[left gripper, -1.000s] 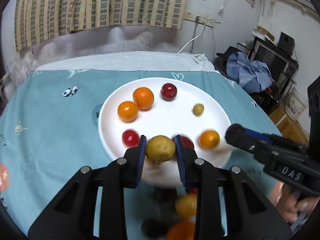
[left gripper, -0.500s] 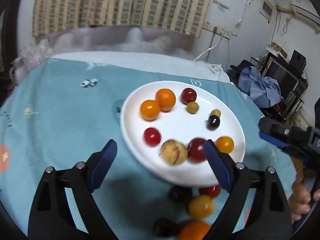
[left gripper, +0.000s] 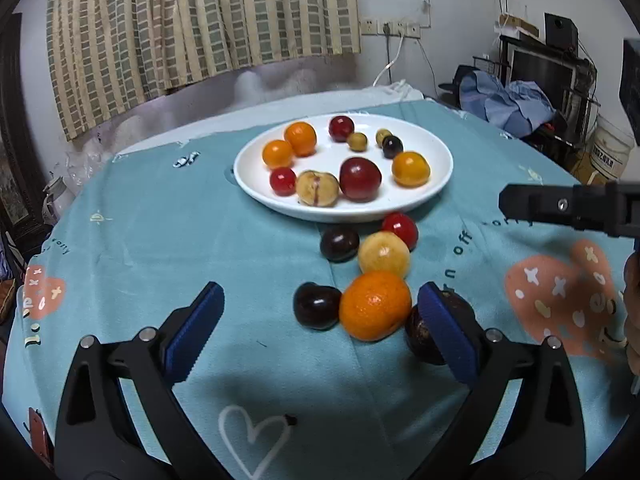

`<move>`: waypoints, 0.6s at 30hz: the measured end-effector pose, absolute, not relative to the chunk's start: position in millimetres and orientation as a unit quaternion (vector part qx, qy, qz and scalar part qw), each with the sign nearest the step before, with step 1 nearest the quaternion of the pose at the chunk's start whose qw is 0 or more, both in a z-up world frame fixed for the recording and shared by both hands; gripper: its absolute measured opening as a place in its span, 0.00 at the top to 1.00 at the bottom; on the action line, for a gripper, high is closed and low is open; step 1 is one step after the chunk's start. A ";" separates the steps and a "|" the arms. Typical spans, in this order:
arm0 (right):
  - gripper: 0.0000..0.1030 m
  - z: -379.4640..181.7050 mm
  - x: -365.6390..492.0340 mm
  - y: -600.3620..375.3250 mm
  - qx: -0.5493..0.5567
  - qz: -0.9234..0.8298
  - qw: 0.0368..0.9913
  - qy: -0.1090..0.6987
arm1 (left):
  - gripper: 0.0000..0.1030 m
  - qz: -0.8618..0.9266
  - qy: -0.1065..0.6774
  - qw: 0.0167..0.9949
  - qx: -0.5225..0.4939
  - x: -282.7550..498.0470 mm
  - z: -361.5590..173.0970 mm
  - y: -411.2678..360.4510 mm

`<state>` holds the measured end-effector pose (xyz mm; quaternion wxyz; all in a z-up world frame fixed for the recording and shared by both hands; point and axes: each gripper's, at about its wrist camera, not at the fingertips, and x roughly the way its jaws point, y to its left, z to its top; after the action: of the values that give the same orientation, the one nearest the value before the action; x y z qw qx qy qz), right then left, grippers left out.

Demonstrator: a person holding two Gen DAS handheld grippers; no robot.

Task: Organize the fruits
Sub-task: 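Grasp a dark plum with the left gripper while the right gripper grasps the brown mangosteen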

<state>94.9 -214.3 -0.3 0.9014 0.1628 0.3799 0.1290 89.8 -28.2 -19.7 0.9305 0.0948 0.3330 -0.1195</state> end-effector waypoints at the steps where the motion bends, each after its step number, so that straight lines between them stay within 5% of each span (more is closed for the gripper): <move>1: 0.34 -1.4 96.3 -215.7 0.166 0.125 0.900 0.384 | 0.04 -0.120 0.339 0.928 0.096 91.3 -22.2 -28.7; 18: 0.34 -5.4 100.3 -230.3 0.204 0.111 0.888 0.396 | 0.02 -0.058 0.382 0.918 0.088 101.8 -33.1 8.0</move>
<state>100.3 -230.3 -5.4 0.8883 0.2036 0.3964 0.1114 101.8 8.0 -33.1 0.9180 0.0876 0.3824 -0.0583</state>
